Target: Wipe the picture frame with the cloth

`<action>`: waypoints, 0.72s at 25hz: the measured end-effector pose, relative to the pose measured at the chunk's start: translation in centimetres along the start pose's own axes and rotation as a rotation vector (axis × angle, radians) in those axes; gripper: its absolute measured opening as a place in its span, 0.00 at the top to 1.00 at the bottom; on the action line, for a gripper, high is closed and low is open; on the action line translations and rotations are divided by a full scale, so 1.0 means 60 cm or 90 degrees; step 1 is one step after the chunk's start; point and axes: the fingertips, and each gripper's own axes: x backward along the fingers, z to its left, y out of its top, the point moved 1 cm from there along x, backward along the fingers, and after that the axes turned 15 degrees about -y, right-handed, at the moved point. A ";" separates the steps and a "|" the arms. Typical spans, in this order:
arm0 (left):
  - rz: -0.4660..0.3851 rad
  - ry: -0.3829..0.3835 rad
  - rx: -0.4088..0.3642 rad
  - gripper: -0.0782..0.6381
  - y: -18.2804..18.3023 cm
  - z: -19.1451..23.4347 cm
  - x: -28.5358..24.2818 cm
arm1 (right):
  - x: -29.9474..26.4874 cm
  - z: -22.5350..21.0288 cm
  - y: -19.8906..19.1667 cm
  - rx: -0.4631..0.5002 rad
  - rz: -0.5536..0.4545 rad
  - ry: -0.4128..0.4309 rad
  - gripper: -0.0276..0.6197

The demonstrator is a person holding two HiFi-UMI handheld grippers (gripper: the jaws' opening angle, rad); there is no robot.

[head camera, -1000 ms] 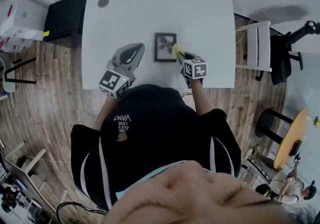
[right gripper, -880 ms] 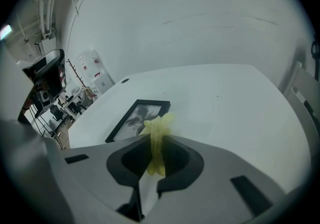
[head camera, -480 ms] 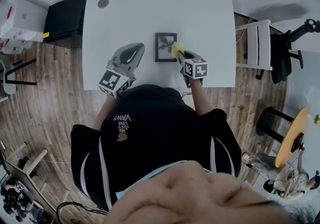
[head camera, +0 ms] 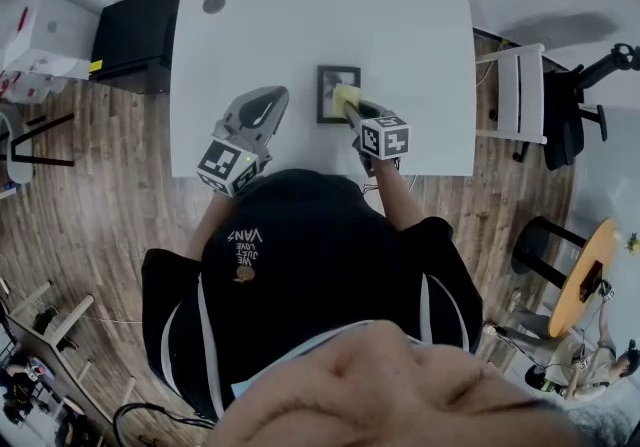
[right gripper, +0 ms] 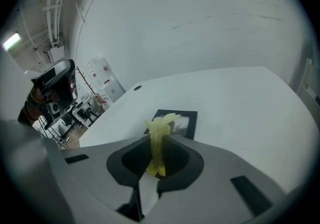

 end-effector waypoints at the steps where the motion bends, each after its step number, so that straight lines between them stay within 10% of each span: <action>1: 0.001 0.001 0.000 0.87 -0.001 0.001 0.004 | -0.001 0.007 0.001 0.001 0.000 0.004 0.89; 18: 0.001 -0.003 -0.002 0.87 0.001 -0.005 0.006 | -0.014 0.085 -0.026 0.035 0.028 0.065 0.89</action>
